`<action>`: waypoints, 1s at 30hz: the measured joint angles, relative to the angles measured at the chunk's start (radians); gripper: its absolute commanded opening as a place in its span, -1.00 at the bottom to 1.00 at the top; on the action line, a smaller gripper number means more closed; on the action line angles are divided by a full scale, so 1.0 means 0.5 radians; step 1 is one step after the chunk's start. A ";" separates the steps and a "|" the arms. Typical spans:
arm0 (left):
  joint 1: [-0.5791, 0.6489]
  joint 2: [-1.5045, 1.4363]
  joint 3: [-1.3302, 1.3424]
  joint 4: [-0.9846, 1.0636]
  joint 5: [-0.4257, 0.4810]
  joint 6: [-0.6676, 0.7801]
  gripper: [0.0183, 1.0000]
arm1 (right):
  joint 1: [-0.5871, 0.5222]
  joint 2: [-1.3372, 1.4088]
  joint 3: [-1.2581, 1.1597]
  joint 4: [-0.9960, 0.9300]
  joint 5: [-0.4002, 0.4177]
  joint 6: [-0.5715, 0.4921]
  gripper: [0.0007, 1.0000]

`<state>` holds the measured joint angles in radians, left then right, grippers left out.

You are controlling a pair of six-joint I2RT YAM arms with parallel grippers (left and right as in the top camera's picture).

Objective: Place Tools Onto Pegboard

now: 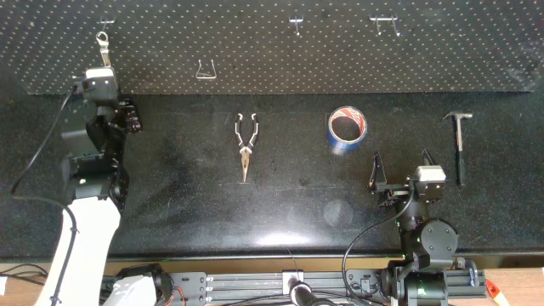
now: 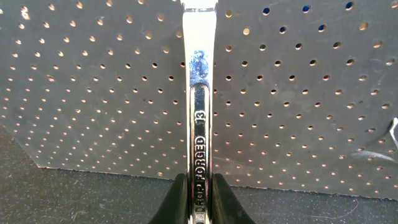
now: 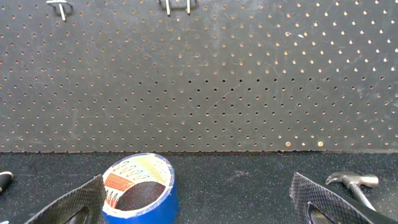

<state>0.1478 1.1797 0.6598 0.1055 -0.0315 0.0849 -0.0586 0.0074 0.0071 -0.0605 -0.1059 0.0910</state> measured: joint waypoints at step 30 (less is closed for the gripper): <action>-0.027 -0.992 0.300 -1.654 0.417 -0.001 0.99 | 0.000 0.000 0.000 -0.001 0.000 0.000 0.93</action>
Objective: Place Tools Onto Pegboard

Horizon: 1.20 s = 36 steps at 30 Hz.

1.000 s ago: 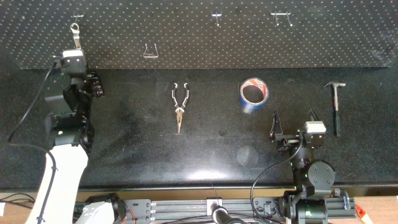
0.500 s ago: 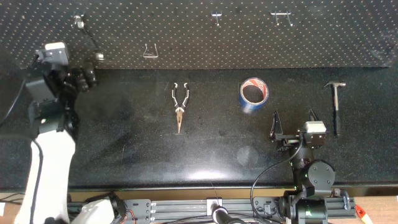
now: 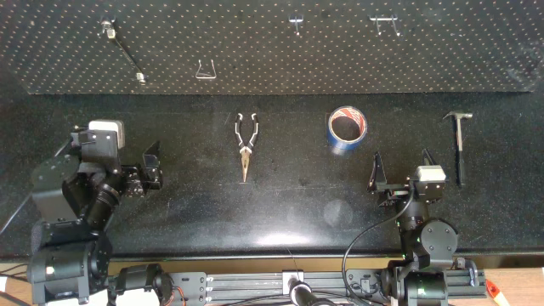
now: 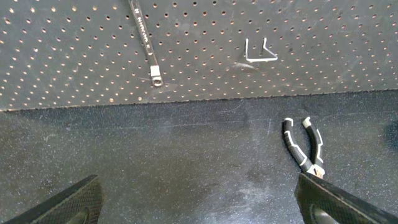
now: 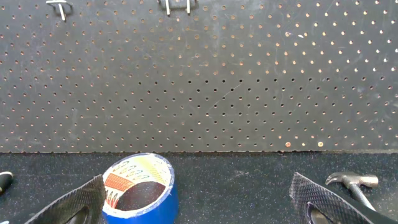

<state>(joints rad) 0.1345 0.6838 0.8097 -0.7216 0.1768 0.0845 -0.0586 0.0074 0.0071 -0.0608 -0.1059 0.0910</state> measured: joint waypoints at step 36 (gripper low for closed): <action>-1.386 1.324 0.112 0.407 -0.685 -1.426 0.99 | 0.002 0.002 0.001 -0.001 0.000 0.000 0.93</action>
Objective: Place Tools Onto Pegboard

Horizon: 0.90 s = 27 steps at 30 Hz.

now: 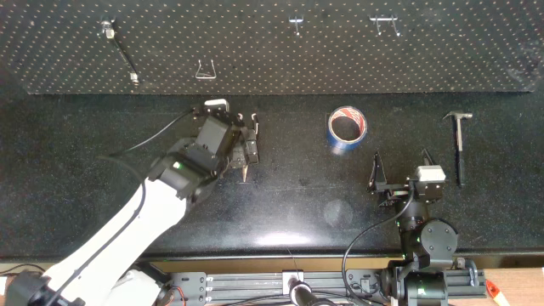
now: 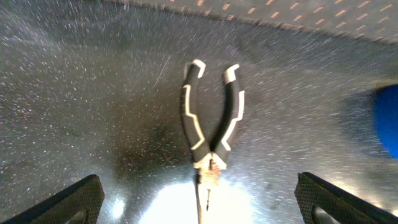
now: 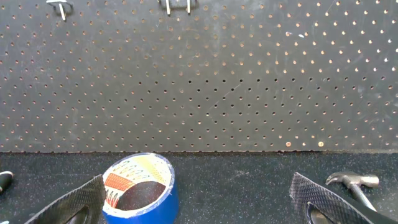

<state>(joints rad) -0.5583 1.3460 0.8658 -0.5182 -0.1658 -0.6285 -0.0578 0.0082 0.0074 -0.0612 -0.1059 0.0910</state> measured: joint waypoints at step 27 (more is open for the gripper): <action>0.091 0.692 0.394 0.053 0.159 0.209 0.99 | 0.000 0.000 0.000 0.001 0.000 0.000 0.93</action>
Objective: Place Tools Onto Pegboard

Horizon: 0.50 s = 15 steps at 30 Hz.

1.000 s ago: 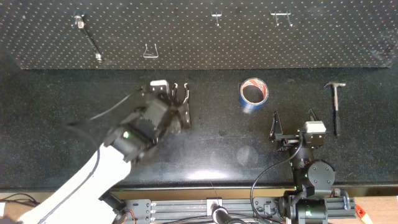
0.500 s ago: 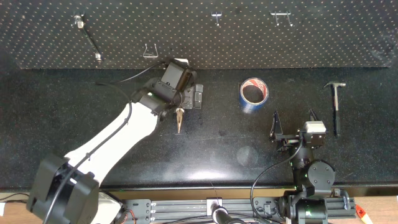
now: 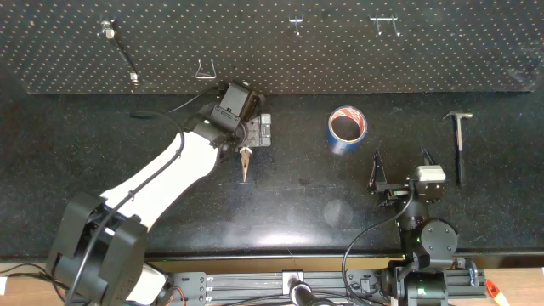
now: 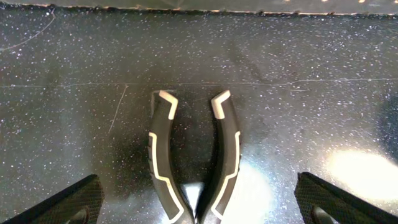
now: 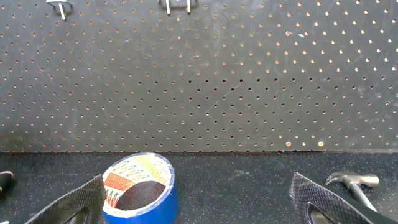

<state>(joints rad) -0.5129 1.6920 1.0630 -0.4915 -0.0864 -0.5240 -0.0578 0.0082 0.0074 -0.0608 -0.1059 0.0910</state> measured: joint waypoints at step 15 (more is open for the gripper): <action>0.000 0.127 0.000 0.000 -0.035 0.008 1.00 | 0.000 0.000 0.000 0.000 0.000 0.000 0.93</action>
<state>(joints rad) -0.5129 1.7554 1.0630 -0.4915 -0.1040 -0.5201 -0.0578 0.0082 0.0074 -0.0608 -0.1059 0.0910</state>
